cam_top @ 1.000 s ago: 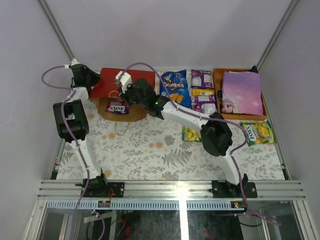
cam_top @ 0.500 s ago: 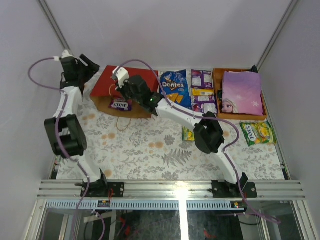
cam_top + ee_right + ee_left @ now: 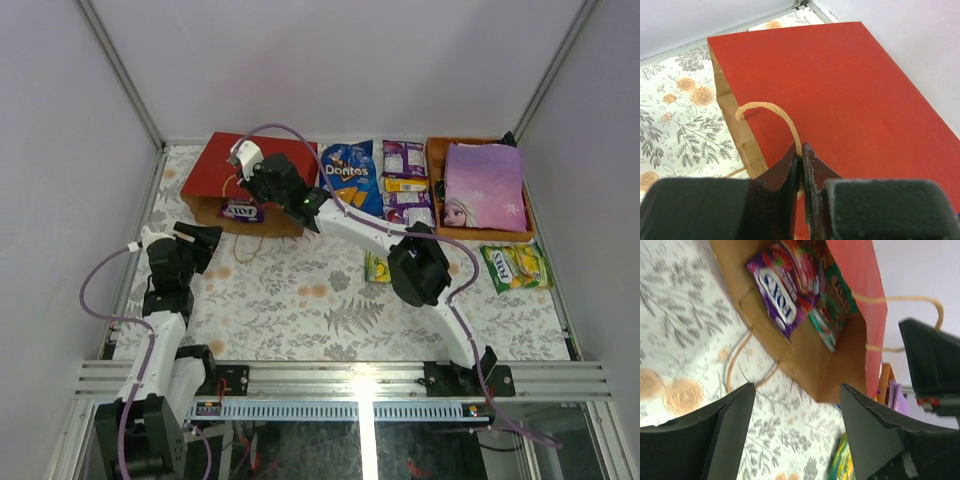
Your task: Take the snacks out of the paper bag
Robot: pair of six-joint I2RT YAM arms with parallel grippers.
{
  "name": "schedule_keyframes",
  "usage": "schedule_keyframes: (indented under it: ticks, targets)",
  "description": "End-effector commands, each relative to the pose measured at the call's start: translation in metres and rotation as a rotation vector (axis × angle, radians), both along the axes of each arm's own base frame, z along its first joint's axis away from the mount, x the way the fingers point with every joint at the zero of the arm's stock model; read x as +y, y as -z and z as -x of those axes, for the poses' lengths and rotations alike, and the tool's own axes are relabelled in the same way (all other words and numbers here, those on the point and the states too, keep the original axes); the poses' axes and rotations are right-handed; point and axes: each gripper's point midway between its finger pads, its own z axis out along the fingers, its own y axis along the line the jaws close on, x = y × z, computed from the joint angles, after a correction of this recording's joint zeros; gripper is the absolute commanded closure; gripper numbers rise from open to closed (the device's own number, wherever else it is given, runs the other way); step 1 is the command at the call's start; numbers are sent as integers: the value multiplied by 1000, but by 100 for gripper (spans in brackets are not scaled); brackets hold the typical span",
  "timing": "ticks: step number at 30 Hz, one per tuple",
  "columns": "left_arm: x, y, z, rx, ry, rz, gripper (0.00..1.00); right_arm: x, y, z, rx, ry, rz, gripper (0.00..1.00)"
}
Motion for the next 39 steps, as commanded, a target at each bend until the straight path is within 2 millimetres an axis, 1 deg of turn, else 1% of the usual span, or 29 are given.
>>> schedule_keyframes:
  ticks: [1,3,5,7,10,15,20,25,27,34,39]
  targets:
    - [-16,-5,12,-78,-12,56,33,-5,-58,1,-57,-12,-115,89]
    - [-20,14,11,-34,6,62,36,-4,-60,4,-50,-21,-125,89]
    - [-27,30,3,6,56,74,37,-4,-61,6,-48,-27,-133,89]
    - [-35,36,-11,23,106,93,41,-6,-58,7,-43,-25,-127,89]
    - [-34,46,-32,42,114,90,46,-9,-53,8,-42,-20,-111,89]
    - [-21,46,-63,36,78,47,48,-15,-50,9,-47,-13,-100,89]
    - [-17,56,-86,50,68,48,49,-17,-47,9,-44,-14,-98,89]
    - [-8,73,-101,80,46,57,50,-18,-44,10,-27,-30,-95,88]
    - [-3,77,-105,81,38,62,50,-18,-44,10,-14,-39,-105,88]
    - [6,84,-125,65,56,92,50,-23,-52,20,19,-90,-154,100]
    - [6,94,-134,82,76,110,51,-19,-53,20,89,-87,-158,100]
